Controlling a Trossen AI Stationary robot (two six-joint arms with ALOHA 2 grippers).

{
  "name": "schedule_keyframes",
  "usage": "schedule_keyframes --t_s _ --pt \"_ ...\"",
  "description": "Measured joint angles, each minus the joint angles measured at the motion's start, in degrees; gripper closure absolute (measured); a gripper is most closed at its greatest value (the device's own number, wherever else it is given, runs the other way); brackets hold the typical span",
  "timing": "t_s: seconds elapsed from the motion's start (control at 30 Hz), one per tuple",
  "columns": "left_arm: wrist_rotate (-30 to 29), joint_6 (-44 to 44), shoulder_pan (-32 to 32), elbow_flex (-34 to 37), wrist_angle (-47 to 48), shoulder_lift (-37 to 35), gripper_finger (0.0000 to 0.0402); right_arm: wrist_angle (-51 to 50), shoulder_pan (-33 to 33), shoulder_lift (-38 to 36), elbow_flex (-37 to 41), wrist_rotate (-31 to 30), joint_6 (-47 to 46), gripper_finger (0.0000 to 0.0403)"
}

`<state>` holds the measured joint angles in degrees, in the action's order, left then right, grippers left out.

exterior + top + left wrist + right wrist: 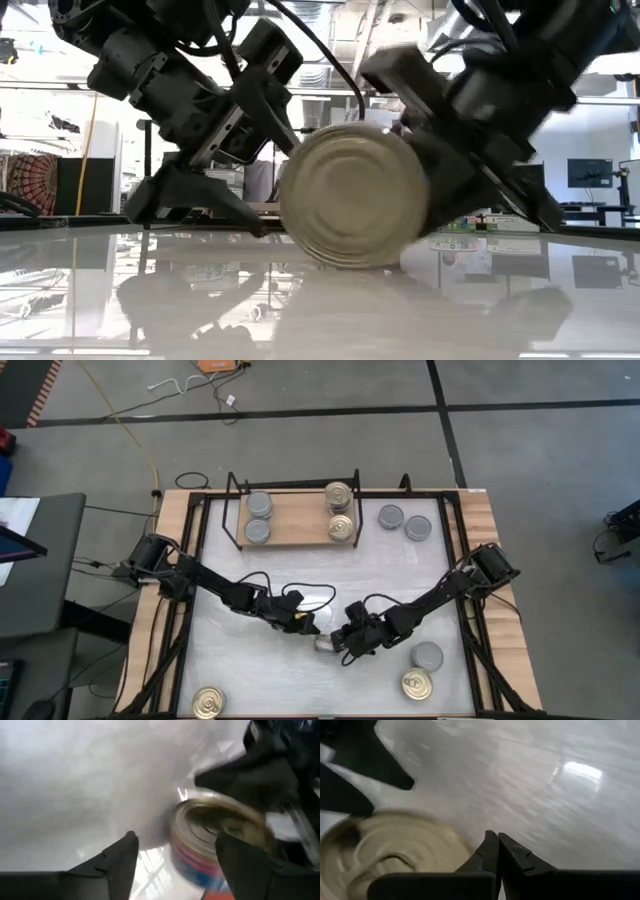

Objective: Stack canned seafood by type on shelf
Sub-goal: Stack the blue tuna can on top of the blue tuna can on the shelf

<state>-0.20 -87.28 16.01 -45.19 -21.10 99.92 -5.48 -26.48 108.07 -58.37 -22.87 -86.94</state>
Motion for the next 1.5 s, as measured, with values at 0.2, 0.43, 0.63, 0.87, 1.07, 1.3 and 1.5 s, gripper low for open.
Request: schedule_keyframes --t_s 0.2,0.43,0.63,0.87,1.07,1.3,1.5 --pt "3.6 -4.1 0.1 0.0 -0.6 0.0 0.0119 0.7 0.0 -0.1 -0.2 -0.4 0.0 0.0368" --pt "4.0 -2.7 0.4 0.0 -4.1 0.0 0.0118 -3.6 0.0 -2.1 -0.2 -0.5 2.2 0.0377" --pt "4.0 -0.4 0.2 0.0 -4.4 0.0 0.0118 -10.2 0.0 -8.3 -0.3 -0.9 12.4 0.0369" --pt "4.7 1.5 -0.8 0.0 -4.3 0.0 0.0118 -12.6 0.1 -13.6 -0.3 2.6 31.1 0.0361" --pt "5.0 3.7 -2.2 0.0 -4.0 0.0 0.0118 -12.4 0.7 -17.1 -0.3 6.5 38.2 0.0308" --pt "7.1 5.6 -4.1 0.0 -4.0 0.0 0.0118 -5.3 0.2 -17.8 -0.4 11.1 49.9 0.0181" --pt "7.6 6.1 -4.5 0.0 -3.9 0.0 0.0118 -6.0 -1.4 -13.7 -5.0 11.7 62.4 0.0104"
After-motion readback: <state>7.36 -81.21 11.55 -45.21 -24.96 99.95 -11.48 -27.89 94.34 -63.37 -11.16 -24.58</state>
